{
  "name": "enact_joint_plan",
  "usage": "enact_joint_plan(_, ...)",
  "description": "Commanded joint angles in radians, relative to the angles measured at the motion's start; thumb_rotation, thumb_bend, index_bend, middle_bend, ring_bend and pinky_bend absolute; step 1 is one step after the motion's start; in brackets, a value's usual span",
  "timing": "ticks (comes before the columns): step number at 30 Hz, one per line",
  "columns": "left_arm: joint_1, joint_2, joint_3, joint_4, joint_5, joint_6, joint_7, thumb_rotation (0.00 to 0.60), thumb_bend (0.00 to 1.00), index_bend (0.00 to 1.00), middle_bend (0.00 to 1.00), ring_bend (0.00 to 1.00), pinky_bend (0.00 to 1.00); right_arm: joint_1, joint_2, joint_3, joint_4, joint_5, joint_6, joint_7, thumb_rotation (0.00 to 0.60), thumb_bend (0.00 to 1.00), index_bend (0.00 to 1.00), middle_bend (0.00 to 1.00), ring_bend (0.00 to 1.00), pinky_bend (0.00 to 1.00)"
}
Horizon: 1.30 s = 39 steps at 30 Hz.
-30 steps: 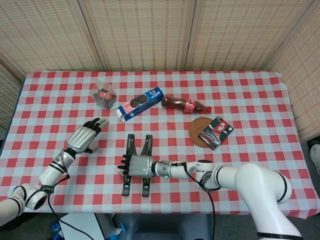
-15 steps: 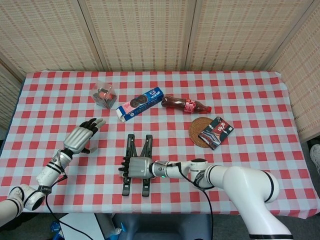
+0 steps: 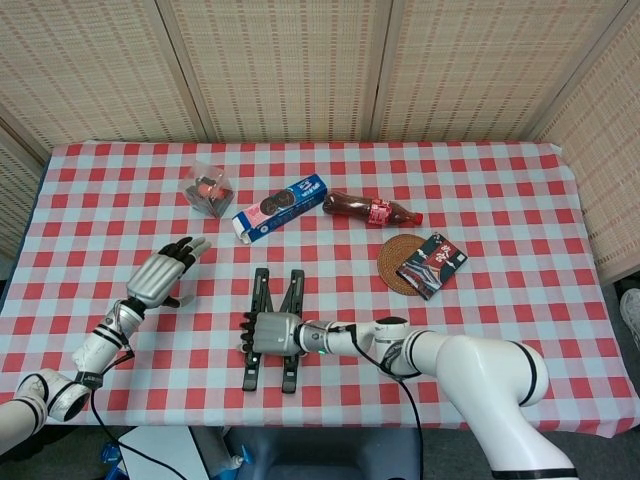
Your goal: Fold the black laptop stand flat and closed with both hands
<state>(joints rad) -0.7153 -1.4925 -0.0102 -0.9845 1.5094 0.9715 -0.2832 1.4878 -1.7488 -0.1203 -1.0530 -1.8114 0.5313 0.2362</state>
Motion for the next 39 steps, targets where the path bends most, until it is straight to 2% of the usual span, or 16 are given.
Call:
enact_joint_plan(1, 0.0, -0.001, 0.001, 0.003, 0.002, -0.001, 0.001, 0.6, 0.22, 0.0, 0.0, 0.0, 0.16, -0.005, -0.005, -0.006, 0.009, -0.002, 0.032, 0.018, 0.6, 0.08, 0.13, 0.19, 0.0, 0.0)
enact_joint_plan(12, -0.004, -0.004, -0.003, 0.0, 0.006, -0.004, 0.012, 0.6, 0.22, 0.0, 0.0, 0.0, 0.16, -0.03, -0.009, -0.025, 0.036, -0.008, 0.108, 0.049, 0.6, 0.16, 0.33, 0.35, 0.0, 0.0)
enact_joint_plan(16, -0.005, -0.005, -0.002, 0.001, 0.006, -0.01, 0.016, 0.6, 0.22, 0.0, 0.0, 0.0, 0.16, -0.044, -0.009, -0.025, 0.047, -0.007, 0.14, 0.056, 0.6, 0.2, 0.4, 0.41, 0.04, 0.0)
enact_joint_plan(20, -0.006, -0.006, -0.005, 0.0, 0.005, -0.011, 0.017, 0.6, 0.22, 0.0, 0.0, 0.0, 0.16, -0.051, -0.009, -0.025, 0.054, -0.009, 0.163, 0.061, 0.6, 0.21, 0.44, 0.43, 0.07, 0.0)
enact_joint_plan(22, -0.007, -0.005, -0.006, -0.002, 0.004, -0.012, 0.02, 0.6, 0.22, 0.0, 0.0, 0.0, 0.16, -0.051, -0.007, -0.028, 0.054, -0.013, 0.165, 0.061, 0.6, 0.21, 0.43, 0.41, 0.07, 0.0)
enact_joint_plan(23, -0.007, -0.004, -0.007, -0.003, 0.004, -0.012, 0.022, 0.6, 0.22, 0.0, 0.0, 0.0, 0.16, -0.051, -0.004, -0.029, 0.052, -0.012, 0.163, 0.059, 0.6, 0.21, 0.42, 0.39, 0.07, 0.0)
enact_joint_plan(24, -0.007, -0.004, -0.008, -0.005, 0.002, -0.014, 0.025, 0.6, 0.22, 0.0, 0.0, 0.0, 0.16, -0.051, 0.0, -0.027, 0.045, -0.007, 0.156, 0.054, 0.6, 0.19, 0.36, 0.33, 0.06, 0.0)
enact_joint_plan(25, -0.007, -0.003, -0.008, -0.006, 0.001, -0.014, 0.028, 0.6, 0.22, 0.0, 0.0, 0.0, 0.16, -0.053, 0.004, -0.024, 0.038, -0.001, 0.15, 0.047, 0.6, 0.17, 0.23, 0.24, 0.04, 0.0)
enact_joint_plan(27, -0.007, 0.0, -0.012, -0.01, -0.003, -0.015, 0.035, 0.6, 0.22, 0.0, 0.0, 0.0, 0.16, -0.059, 0.018, -0.012, 0.016, 0.017, 0.141, 0.021, 0.6, 0.12, 0.04, 0.1, 0.0, 0.0)
enact_joint_plan(28, -0.007, 0.001, -0.014, -0.012, -0.005, -0.013, 0.04, 0.6, 0.22, 0.0, 0.0, 0.0, 0.16, -0.067, 0.025, -0.002, 0.008, 0.029, 0.142, 0.004, 0.6, 0.11, 0.0, 0.04, 0.0, 0.0)
enact_joint_plan(30, -0.005, 0.006, -0.02, -0.019, -0.012, -0.011, 0.047, 0.6, 0.22, 0.0, 0.0, 0.0, 0.16, -0.088, 0.039, 0.018, -0.011, 0.057, 0.153, -0.031, 0.6, 0.09, 0.0, 0.0, 0.0, 0.0)
enact_joint_plan(36, 0.017, 0.032, -0.053, -0.068, -0.071, 0.001, 0.117, 0.6, 0.22, 0.0, 0.0, 0.0, 0.16, -0.173, 0.121, 0.071, -0.094, 0.144, 0.204, -0.159, 0.6, 0.08, 0.0, 0.0, 0.0, 0.0)
enact_joint_plan(39, 0.039, 0.057, -0.074, -0.109, -0.115, 0.02, 0.177, 0.6, 0.22, 0.0, 0.0, 0.0, 0.16, -0.241, 0.18, 0.093, -0.148, 0.2, 0.258, -0.243, 0.6, 0.1, 0.0, 0.03, 0.0, 0.0)
